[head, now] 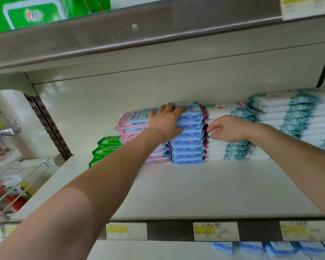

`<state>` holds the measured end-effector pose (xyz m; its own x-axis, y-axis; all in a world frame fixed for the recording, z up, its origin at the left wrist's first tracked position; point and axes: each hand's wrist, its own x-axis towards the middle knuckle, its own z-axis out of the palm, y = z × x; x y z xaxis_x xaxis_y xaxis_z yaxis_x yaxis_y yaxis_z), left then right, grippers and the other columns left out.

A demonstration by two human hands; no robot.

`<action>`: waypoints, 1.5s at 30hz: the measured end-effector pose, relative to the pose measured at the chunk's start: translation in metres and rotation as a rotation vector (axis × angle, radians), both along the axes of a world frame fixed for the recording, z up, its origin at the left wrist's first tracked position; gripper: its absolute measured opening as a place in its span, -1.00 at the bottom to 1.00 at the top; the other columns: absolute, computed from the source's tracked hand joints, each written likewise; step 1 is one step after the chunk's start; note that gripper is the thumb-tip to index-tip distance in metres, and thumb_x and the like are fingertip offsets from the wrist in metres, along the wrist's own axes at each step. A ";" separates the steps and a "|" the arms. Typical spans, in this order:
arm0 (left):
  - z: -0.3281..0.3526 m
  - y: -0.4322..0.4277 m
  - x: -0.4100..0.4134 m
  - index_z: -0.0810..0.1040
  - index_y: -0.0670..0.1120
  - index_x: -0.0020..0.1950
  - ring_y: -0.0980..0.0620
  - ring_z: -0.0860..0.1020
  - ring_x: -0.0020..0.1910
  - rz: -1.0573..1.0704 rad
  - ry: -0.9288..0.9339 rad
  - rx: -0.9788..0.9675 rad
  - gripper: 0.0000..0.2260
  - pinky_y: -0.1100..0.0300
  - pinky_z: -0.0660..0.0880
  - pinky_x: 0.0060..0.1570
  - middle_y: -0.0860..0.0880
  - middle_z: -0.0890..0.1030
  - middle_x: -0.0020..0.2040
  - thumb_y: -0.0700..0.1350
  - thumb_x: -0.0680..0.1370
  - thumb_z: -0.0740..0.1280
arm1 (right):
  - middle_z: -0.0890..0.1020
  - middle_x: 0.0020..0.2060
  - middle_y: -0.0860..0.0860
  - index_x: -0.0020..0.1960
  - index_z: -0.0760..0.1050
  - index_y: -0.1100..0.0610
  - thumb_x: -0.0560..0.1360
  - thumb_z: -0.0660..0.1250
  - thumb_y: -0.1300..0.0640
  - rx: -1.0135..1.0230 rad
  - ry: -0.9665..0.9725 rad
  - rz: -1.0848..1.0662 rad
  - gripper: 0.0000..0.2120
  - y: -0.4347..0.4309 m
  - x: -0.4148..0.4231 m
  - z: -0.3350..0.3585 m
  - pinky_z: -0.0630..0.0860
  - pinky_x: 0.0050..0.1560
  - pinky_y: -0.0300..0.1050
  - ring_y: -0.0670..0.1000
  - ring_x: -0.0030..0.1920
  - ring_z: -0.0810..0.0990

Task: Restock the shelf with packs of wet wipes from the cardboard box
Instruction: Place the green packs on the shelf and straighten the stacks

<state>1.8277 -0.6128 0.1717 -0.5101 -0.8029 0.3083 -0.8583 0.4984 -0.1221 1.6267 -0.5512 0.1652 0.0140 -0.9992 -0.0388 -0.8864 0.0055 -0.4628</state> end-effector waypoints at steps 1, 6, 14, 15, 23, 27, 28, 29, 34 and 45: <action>0.002 0.001 -0.003 0.07 0.06 0.56 -0.09 0.09 0.52 0.007 -0.010 -0.011 -0.37 -0.24 0.03 0.45 -0.06 0.16 0.52 0.14 0.56 0.26 | 0.51 0.24 -0.02 0.29 0.50 0.02 0.56 0.29 0.09 0.014 0.008 0.011 -0.70 0.000 -0.001 0.001 0.32 0.19 -0.25 -0.03 0.21 0.47; -0.002 0.005 -0.017 0.08 0.11 0.56 -0.07 0.10 0.53 -0.008 -0.026 -0.011 -0.45 -0.15 0.03 0.47 -0.03 0.20 0.53 0.12 0.61 0.19 | 0.51 0.27 -0.01 0.30 0.49 0.05 0.56 0.30 0.09 -0.014 -0.025 0.016 -0.68 0.000 -0.005 0.008 0.35 0.29 -0.20 0.00 0.27 0.47; 0.017 0.019 -0.055 0.19 0.04 0.52 -0.09 0.19 0.47 0.000 -0.076 -0.055 -0.46 -0.18 -0.03 0.46 -0.07 0.29 0.47 0.11 0.57 0.23 | 0.58 0.22 -0.04 0.18 0.58 -0.05 0.52 0.24 0.16 -0.261 0.122 -0.026 -0.72 0.006 -0.020 0.012 0.28 0.39 -0.06 0.03 0.23 0.50; 0.018 0.022 -0.065 0.21 0.04 0.51 -0.10 0.22 0.45 -0.014 -0.067 -0.065 -0.46 -0.19 -0.04 0.46 -0.07 0.31 0.45 0.11 0.57 0.24 | 0.58 0.22 -0.04 0.16 0.59 -0.04 0.52 0.24 0.17 -0.349 0.156 -0.052 -0.72 0.009 -0.026 0.019 0.34 0.34 -0.07 0.05 0.24 0.50; 0.016 0.022 -0.119 0.42 0.06 0.38 -0.08 0.40 0.32 0.017 -0.122 -0.021 -0.62 -0.27 -0.14 0.44 -0.04 0.50 0.29 0.14 0.59 0.19 | 0.58 0.13 -0.02 0.16 0.57 0.00 0.47 0.29 0.14 -0.433 0.806 -0.124 -0.72 0.005 -0.061 0.017 0.26 0.16 0.01 0.09 0.20 0.41; 0.016 0.021 -0.123 0.48 0.06 0.31 -0.05 0.47 0.24 0.063 -0.099 -0.022 -0.66 -0.25 -0.12 0.45 -0.02 0.53 0.21 0.13 0.58 0.21 | 0.61 0.08 0.00 0.12 0.59 0.04 0.49 0.29 0.18 -0.459 0.793 -0.065 -0.77 -0.003 -0.062 0.012 0.25 0.17 -0.02 0.08 0.19 0.42; 0.018 0.023 -0.125 0.47 0.05 0.32 -0.06 0.47 0.25 0.075 -0.124 -0.024 -0.65 -0.26 -0.09 0.45 -0.03 0.52 0.21 0.13 0.58 0.22 | 0.61 0.07 0.01 0.11 0.60 0.04 0.50 0.29 0.17 -0.465 0.761 -0.040 -0.78 -0.002 -0.064 0.015 0.25 0.15 -0.02 0.09 0.18 0.42; 0.021 0.024 -0.129 0.46 0.03 0.32 -0.08 0.45 0.27 0.084 -0.147 -0.024 -0.64 -0.27 -0.07 0.44 -0.04 0.52 0.22 0.13 0.57 0.23 | 0.61 0.06 0.01 0.11 0.60 0.03 0.51 0.29 0.14 -0.473 0.716 -0.017 -0.78 0.000 -0.069 0.020 0.25 0.13 -0.01 0.09 0.18 0.42; 0.036 0.033 -0.169 0.32 0.03 0.43 -0.14 0.35 0.35 -0.022 -0.049 -0.024 -0.49 -0.21 0.05 0.40 -0.09 0.41 0.34 0.13 0.52 0.28 | 0.55 0.20 0.03 0.27 0.50 -0.05 0.52 0.28 0.05 -0.434 0.567 -0.050 -0.68 0.028 -0.121 0.056 0.32 0.11 0.01 0.14 0.22 0.42; 0.017 0.034 -0.273 0.11 -0.11 0.52 -0.10 0.24 0.46 -0.157 -0.145 0.042 -0.27 -0.07 0.17 0.41 -0.09 0.26 0.48 0.15 0.49 0.36 | 0.54 0.19 0.03 0.24 0.46 0.08 0.51 0.29 0.00 -0.366 0.829 -0.144 -0.67 0.027 -0.188 0.024 0.29 0.18 -0.02 0.11 0.22 0.42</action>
